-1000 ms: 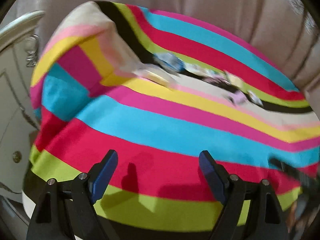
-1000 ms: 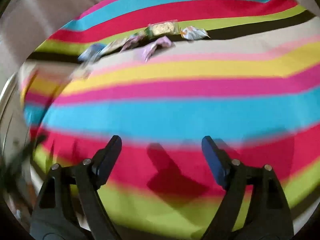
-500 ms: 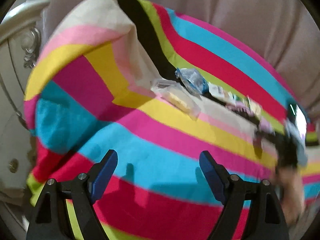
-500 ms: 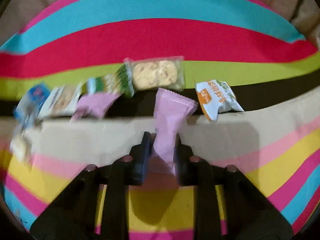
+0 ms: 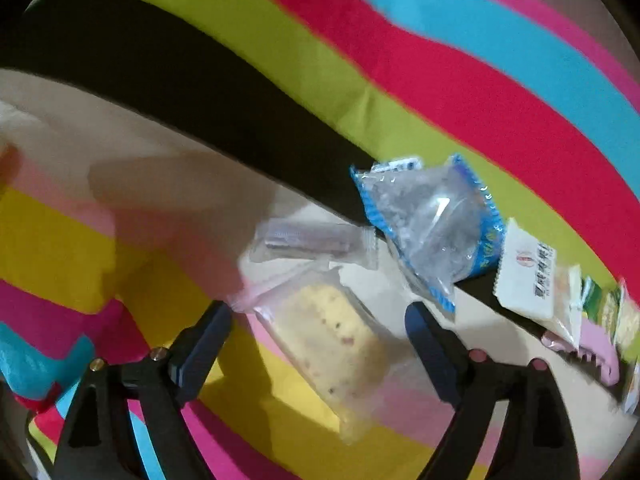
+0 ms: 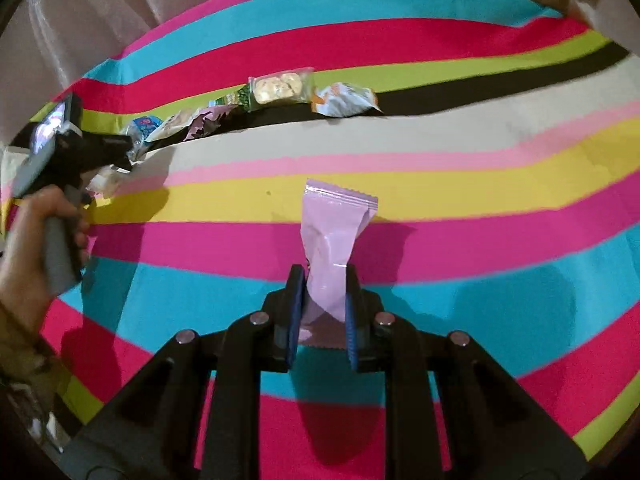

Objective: Organize snacks
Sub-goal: 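Grasp the clear cookie packet with the left tool while the right tool grasps the pink wrapped sweet, then lift both held snacks and carry them toward the white bin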

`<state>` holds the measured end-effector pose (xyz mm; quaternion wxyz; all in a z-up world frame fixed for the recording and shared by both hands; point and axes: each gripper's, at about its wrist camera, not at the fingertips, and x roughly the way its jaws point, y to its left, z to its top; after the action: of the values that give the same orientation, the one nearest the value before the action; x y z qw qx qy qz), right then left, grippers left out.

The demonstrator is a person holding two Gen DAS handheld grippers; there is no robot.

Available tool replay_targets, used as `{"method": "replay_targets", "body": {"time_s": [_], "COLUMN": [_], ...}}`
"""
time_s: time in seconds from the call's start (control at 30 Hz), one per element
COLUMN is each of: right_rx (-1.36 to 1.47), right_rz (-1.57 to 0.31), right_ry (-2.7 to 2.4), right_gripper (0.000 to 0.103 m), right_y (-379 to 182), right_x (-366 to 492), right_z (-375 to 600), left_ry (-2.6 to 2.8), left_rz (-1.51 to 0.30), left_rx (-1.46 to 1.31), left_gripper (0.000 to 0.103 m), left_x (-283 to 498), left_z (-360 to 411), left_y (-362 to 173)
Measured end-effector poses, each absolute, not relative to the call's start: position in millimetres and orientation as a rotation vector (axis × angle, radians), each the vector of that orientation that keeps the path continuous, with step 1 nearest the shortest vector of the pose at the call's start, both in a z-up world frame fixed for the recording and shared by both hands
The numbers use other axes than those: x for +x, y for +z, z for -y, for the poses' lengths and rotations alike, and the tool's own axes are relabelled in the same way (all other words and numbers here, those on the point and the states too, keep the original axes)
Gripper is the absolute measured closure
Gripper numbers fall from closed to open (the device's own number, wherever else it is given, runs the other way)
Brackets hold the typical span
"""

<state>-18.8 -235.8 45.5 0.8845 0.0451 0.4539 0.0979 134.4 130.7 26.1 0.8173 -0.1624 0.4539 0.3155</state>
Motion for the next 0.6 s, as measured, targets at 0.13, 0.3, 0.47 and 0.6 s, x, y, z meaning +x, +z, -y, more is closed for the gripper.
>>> {"method": "replay_targets", "body": {"time_s": [0.13, 0.3, 0.47, 0.6], "right_rx": [0.155, 0.120, 0.117, 0.147], "right_rz": [-0.940, -0.899, -0.907, -0.917], "right_ry": [0.254, 0.301, 0.317, 0.308], "right_gripper": [0.081, 0.081, 0.081, 0.081], "right_y": [51.7, 65.0, 65.3, 70.3], "right_x": [-32.0, -79.6, -128.6, -155.4], "right_z": [245.3, 240.8, 236.1, 238.6], "left_ry": [0.519, 0.358, 0.201, 0.101], "left_rz": [-0.898, -0.864, -0.836, -0.780], "left_rx": [-0.355, -0.287, -0.162, -0.074], "left_gripper": [0.067, 0.067, 0.067, 0.067], "left_x": [69.2, -36.5, -106.7, -135.8], "left_z": [-124.0, -102.5, -59.2, -27.4], "left_y": [28.8, 21.4, 33.1, 58.4]}}
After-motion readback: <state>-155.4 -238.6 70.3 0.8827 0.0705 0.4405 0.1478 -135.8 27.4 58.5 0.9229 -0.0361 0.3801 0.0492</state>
